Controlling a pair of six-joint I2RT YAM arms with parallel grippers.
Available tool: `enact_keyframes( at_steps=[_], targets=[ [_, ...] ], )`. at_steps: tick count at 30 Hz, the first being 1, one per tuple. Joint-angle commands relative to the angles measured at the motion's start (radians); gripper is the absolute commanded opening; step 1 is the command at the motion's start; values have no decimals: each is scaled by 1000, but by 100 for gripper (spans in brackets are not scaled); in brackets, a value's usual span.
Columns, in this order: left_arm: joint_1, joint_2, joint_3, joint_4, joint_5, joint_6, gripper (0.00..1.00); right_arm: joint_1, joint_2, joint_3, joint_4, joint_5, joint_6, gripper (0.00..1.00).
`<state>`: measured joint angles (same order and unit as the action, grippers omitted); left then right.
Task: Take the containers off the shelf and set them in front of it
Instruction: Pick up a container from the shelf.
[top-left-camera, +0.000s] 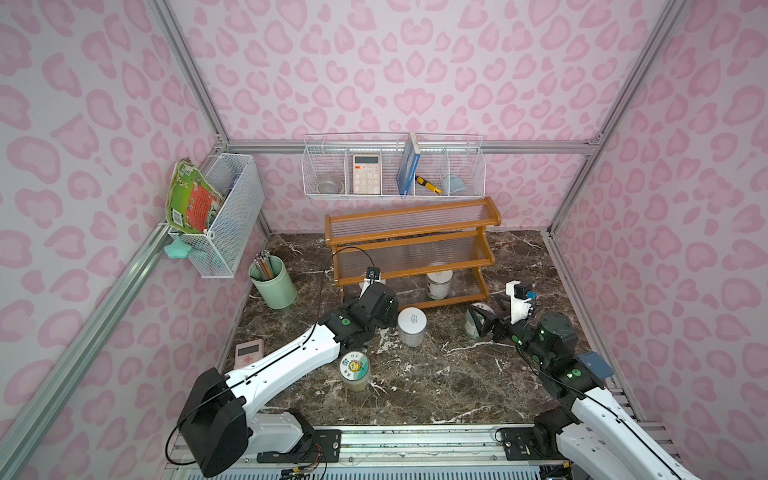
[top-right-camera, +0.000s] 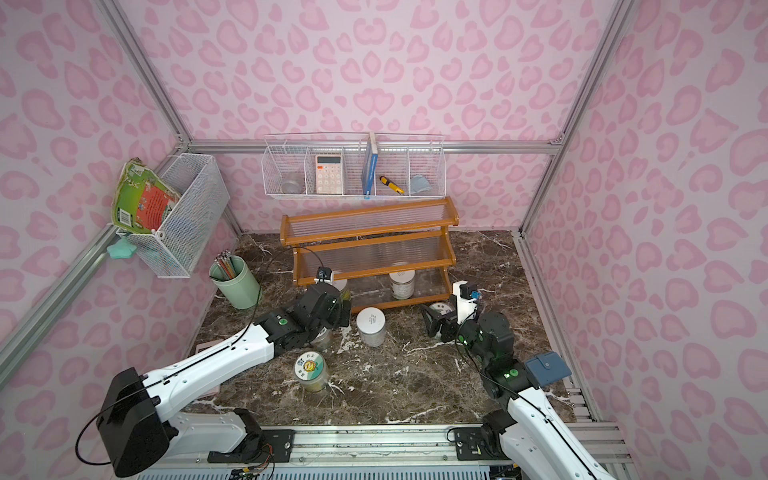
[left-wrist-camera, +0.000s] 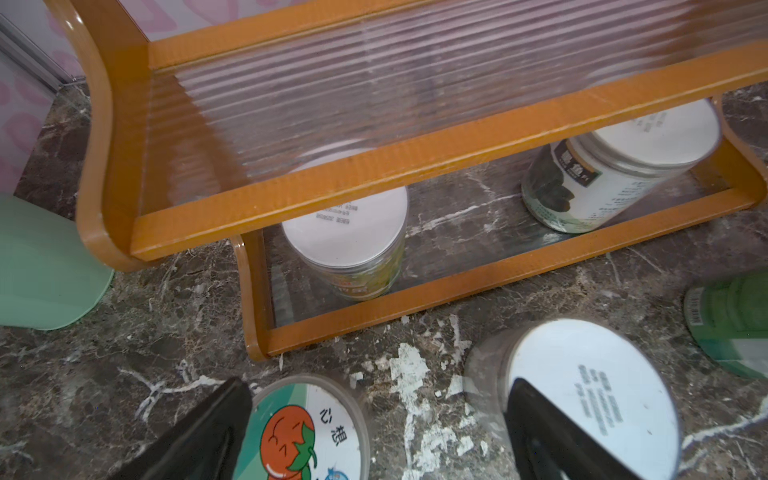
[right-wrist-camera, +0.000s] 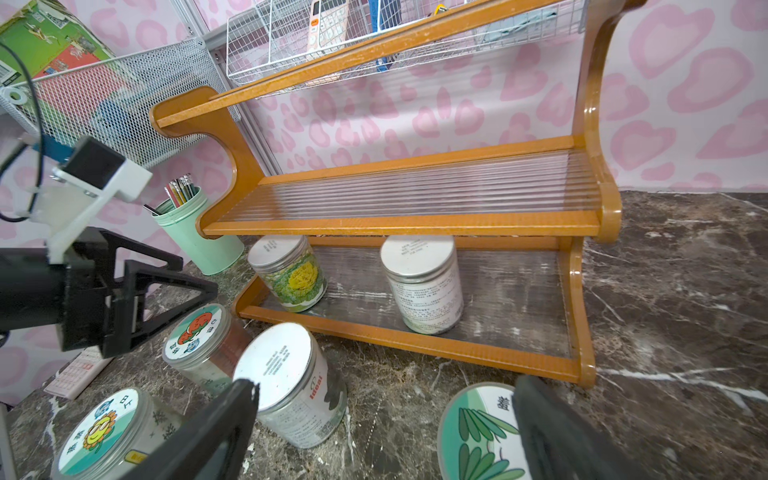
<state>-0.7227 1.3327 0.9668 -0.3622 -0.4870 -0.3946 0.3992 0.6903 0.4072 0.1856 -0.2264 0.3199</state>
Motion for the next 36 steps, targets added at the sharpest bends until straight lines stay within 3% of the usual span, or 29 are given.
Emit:
enact_keyframes(
  at_steps=[1,12,22,36],
  targets=[
    [13,33,18,56,-2,-10,99,-3,5,13,23,-13,-5,99],
    [21,145,0,161,-94,-71,99,-25,15,7,32,-24,-13,99],
    [27,256,2,296,-150,-42,99,-35,32,22,28,-21,-31,99],
    [32,336,27,350,-234,-59,99,-42,50,24,32,-17,-42,99]
  ],
)
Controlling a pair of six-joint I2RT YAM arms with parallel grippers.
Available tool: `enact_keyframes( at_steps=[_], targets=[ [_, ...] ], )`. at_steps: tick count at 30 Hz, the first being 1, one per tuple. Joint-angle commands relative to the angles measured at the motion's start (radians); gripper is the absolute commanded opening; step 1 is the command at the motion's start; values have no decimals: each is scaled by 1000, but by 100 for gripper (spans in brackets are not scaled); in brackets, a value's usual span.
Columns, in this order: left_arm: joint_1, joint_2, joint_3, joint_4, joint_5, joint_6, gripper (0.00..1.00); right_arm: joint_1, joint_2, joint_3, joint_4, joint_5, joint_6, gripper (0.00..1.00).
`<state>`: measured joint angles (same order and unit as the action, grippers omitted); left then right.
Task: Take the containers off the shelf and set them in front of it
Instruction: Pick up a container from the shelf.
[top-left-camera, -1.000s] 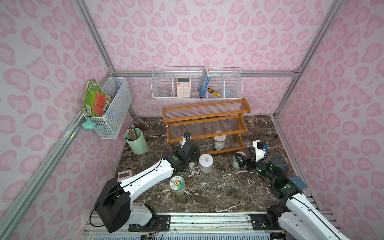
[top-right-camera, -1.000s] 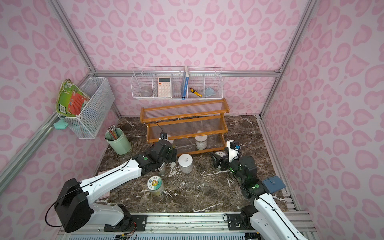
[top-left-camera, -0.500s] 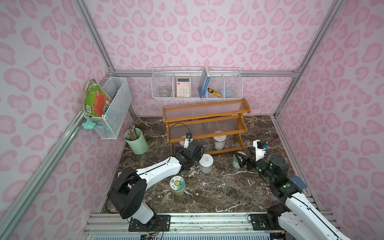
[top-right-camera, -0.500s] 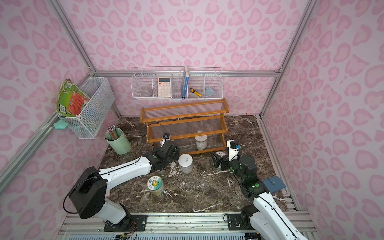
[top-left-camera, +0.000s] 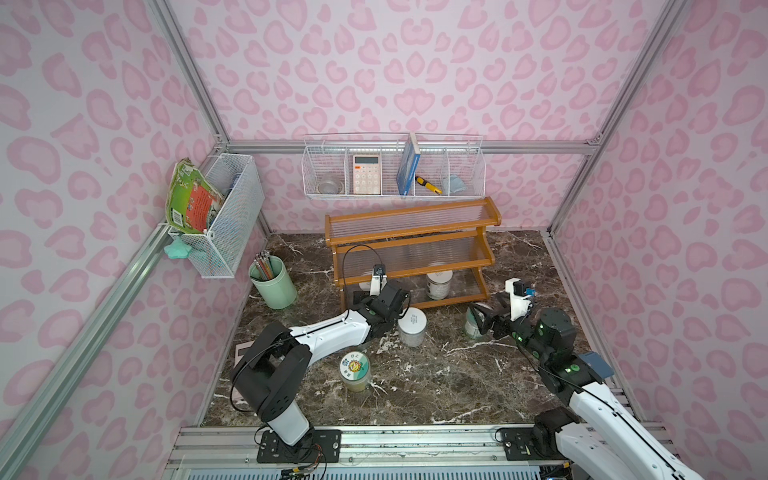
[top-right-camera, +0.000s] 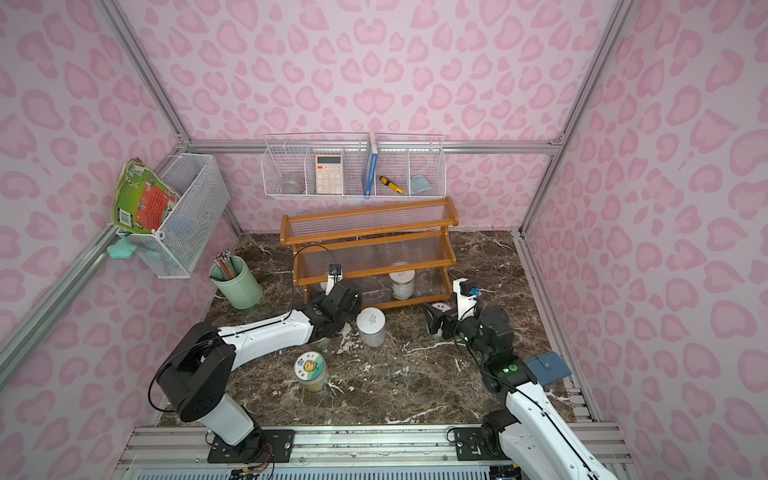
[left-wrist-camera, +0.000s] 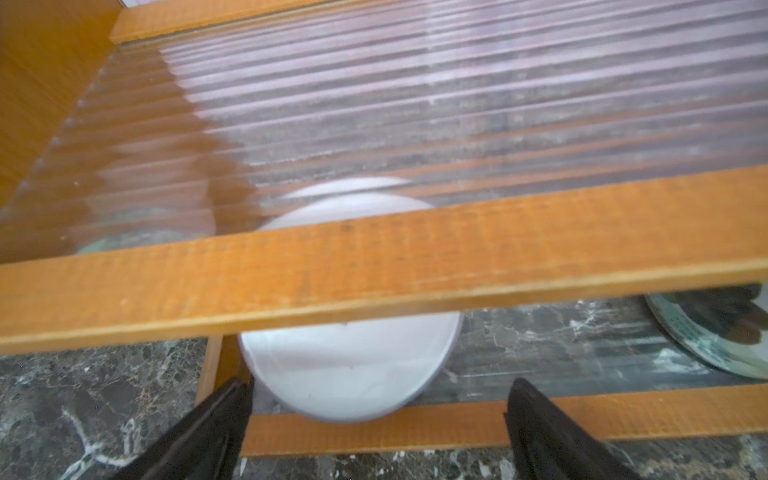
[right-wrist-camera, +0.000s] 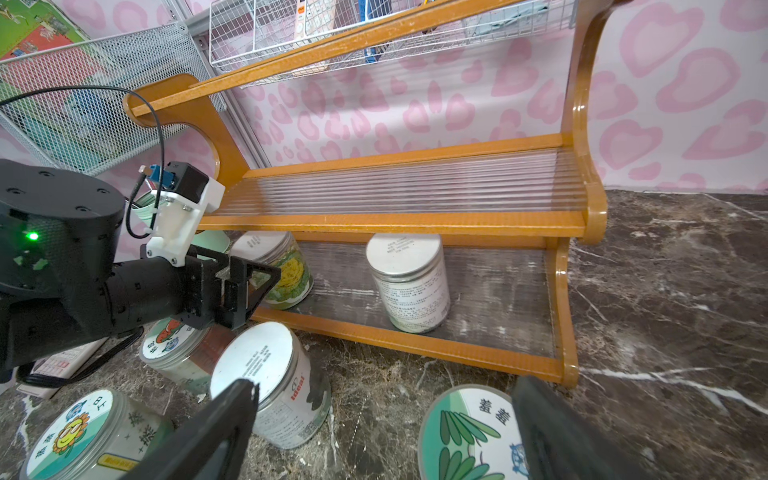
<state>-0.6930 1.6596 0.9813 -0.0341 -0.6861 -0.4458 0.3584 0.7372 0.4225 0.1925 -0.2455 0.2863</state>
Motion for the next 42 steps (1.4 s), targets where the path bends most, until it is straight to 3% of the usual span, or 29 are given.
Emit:
enact_keyframes(
  at_steps=[1,10,30,34,42],
  targets=[
    [2,11,14,23,-48,-10,99,-1,4,9,25,2,-10,99],
    [15,34,26,28,-95,-26,99,-8,10,7,27,-3,-14,99],
    [79,95,52,109,-18,27,99,-21,17,4,29,-12,-18,99],
    [81,119,66,103,-22,37,95,-23,21,4,30,-15,-19,99],
    [87,125,65,88,-13,10,74,-25,18,10,24,-15,-20,99]
  ],
)
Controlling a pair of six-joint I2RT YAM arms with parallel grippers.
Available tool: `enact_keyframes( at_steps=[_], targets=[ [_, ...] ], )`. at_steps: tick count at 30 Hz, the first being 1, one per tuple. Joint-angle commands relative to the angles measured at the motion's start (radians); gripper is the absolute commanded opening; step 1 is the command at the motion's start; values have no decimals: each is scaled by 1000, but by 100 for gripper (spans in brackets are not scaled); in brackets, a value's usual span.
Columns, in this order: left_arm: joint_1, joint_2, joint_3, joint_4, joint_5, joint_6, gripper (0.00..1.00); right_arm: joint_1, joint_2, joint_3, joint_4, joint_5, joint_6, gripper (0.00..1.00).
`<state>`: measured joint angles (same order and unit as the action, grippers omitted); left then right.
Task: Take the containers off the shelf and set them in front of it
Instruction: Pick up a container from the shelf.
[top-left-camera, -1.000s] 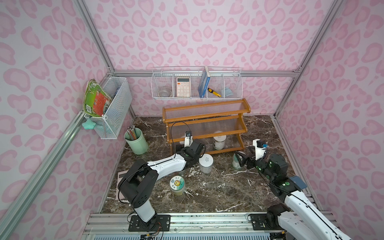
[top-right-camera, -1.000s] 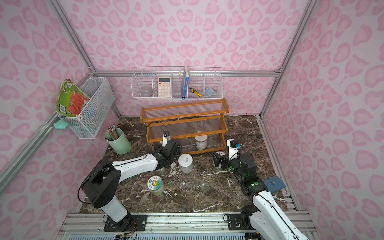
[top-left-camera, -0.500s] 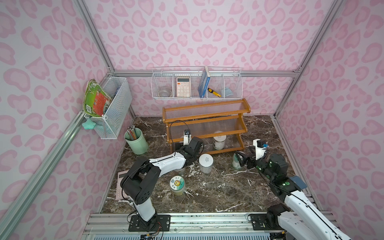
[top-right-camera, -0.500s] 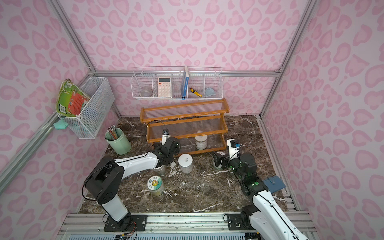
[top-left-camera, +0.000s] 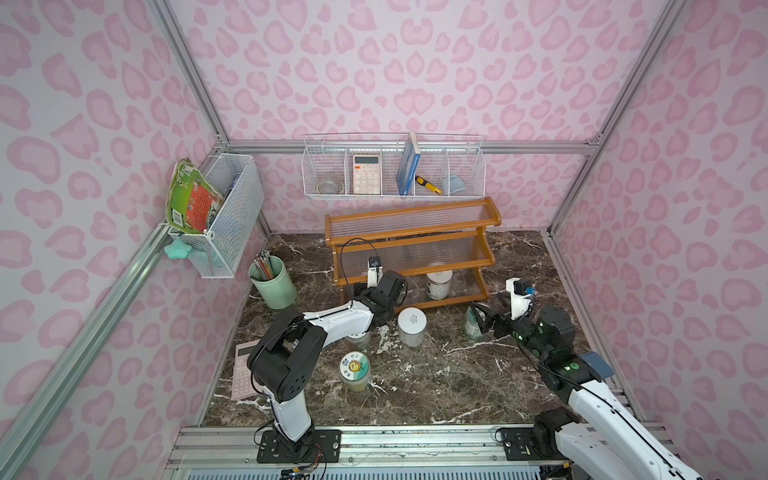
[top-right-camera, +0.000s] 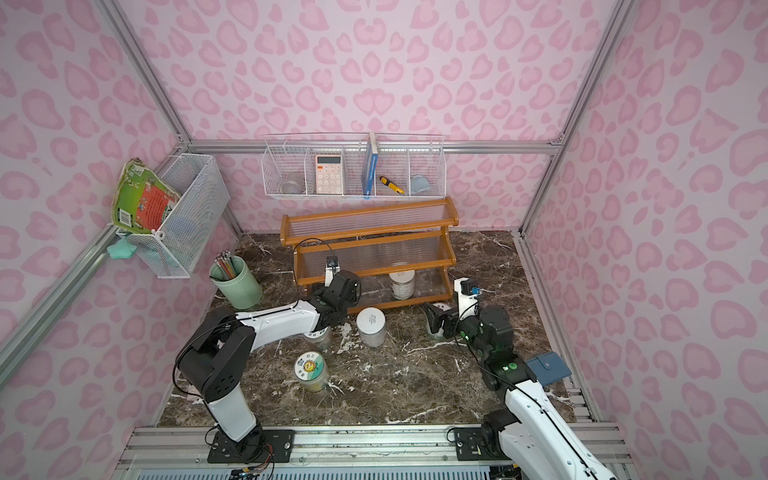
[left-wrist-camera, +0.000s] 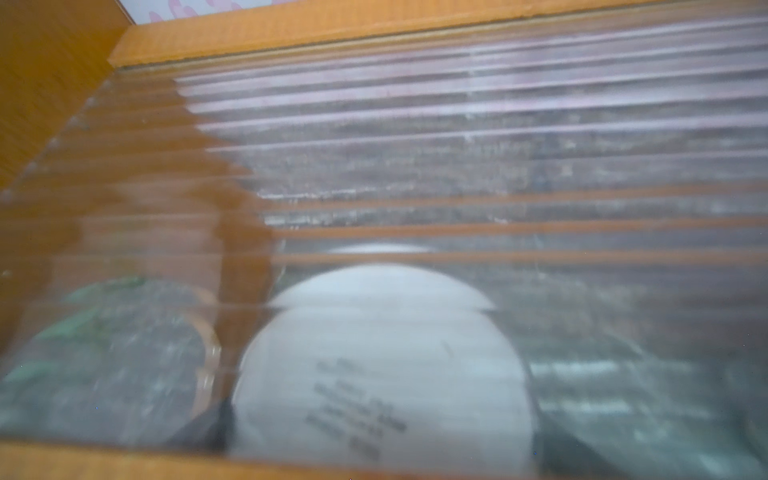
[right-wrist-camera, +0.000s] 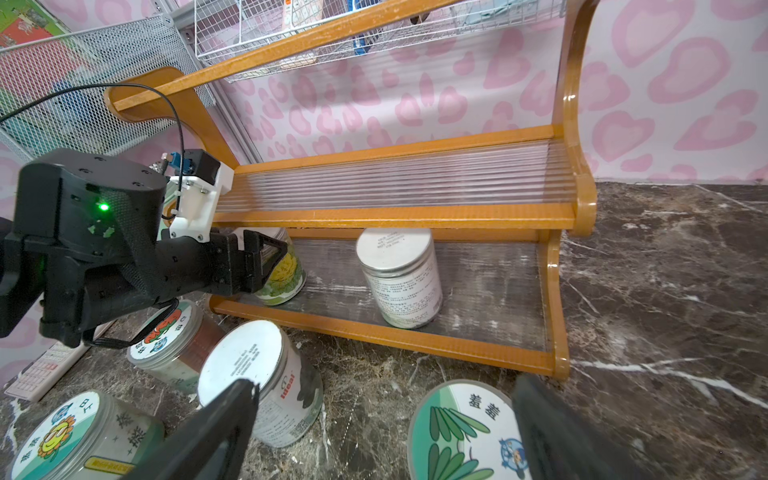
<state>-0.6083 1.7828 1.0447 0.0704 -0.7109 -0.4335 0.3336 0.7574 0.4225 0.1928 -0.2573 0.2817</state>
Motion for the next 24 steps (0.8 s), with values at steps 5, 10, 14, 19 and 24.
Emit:
enact_keyframes(
  at_steps=[5,10,14,19,24],
  targets=[
    [0,-31,6,-35,16,-4,71,-1,-6,13,22,-4,-14,99],
    [-15,-62,17,-88,11,-14,71,-1,-8,12,23,-5,-12,99],
    [-27,-67,22,-125,8,-31,70,-1,-16,9,20,-4,-11,99],
    [-52,-73,21,-156,9,-61,70,-1,-26,9,15,-4,-10,99],
    [-80,-71,41,-189,-5,-71,70,-2,-30,9,10,-5,-11,99]
  ],
)
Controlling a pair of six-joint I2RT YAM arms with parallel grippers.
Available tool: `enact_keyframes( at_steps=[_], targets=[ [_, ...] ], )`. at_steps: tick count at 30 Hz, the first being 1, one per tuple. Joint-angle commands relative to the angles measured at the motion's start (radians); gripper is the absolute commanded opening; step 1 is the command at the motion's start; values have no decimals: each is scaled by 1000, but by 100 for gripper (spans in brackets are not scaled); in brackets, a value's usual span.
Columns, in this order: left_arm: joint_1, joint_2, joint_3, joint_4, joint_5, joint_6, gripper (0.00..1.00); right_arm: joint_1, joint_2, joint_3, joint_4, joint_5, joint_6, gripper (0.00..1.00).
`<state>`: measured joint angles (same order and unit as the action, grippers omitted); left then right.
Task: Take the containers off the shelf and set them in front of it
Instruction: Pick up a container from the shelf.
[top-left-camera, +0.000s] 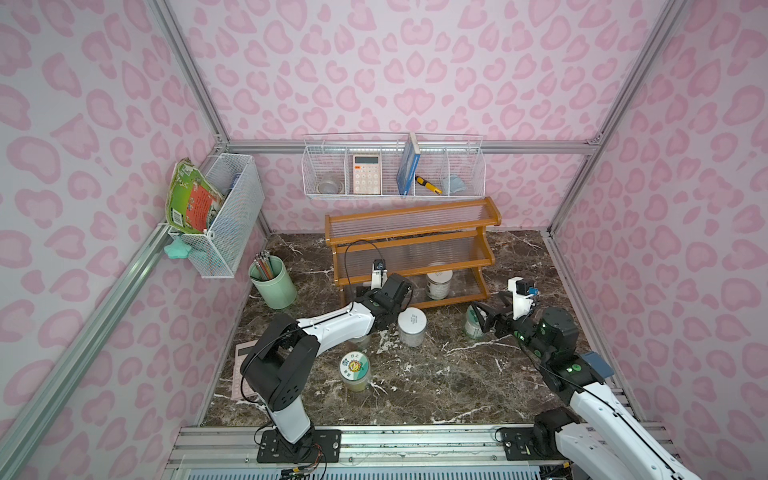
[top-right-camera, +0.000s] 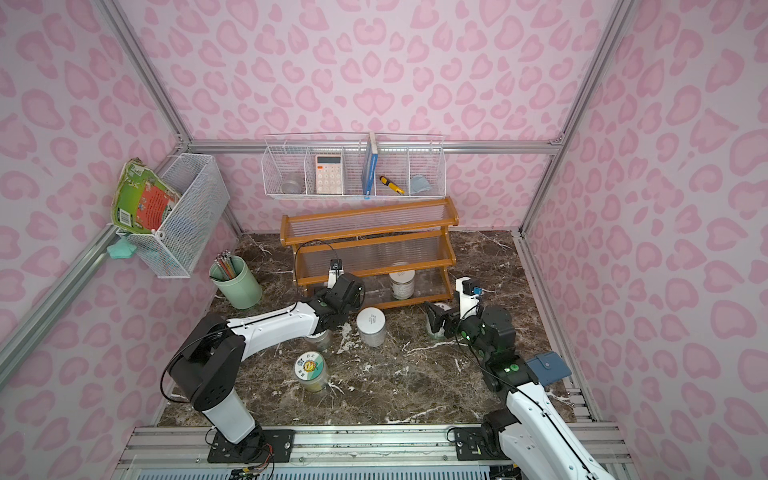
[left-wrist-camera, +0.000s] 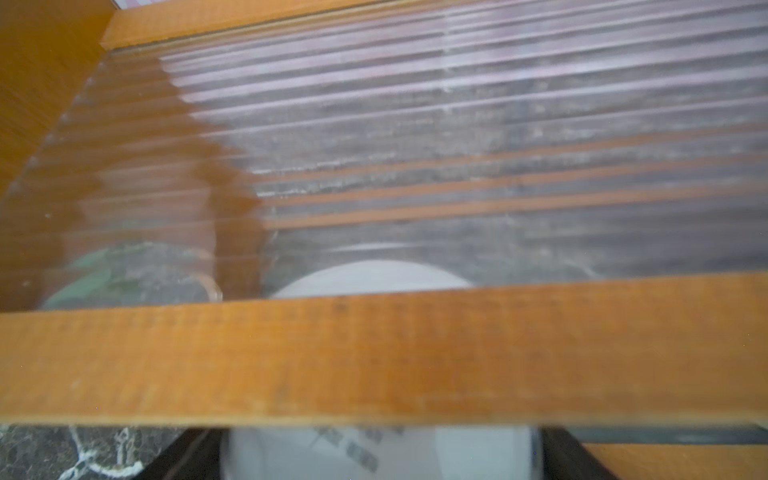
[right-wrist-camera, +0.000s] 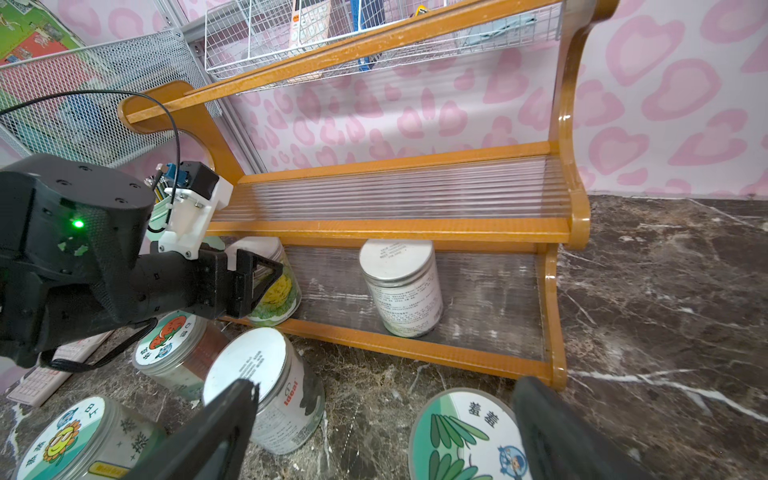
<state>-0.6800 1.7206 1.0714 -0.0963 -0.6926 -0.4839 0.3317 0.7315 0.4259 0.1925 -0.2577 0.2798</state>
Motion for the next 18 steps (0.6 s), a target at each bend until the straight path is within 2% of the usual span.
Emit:
enact_keyframes(
  at_steps=[1,18],
  targets=[
    [-14,-10,16,-31,-26,-26,70,0,-5,5,11,-5,-10,99],
    [-87,-87,15,-147,-105,-83,69,0,-41,4,-10,-5,-1,99]
  ],
)
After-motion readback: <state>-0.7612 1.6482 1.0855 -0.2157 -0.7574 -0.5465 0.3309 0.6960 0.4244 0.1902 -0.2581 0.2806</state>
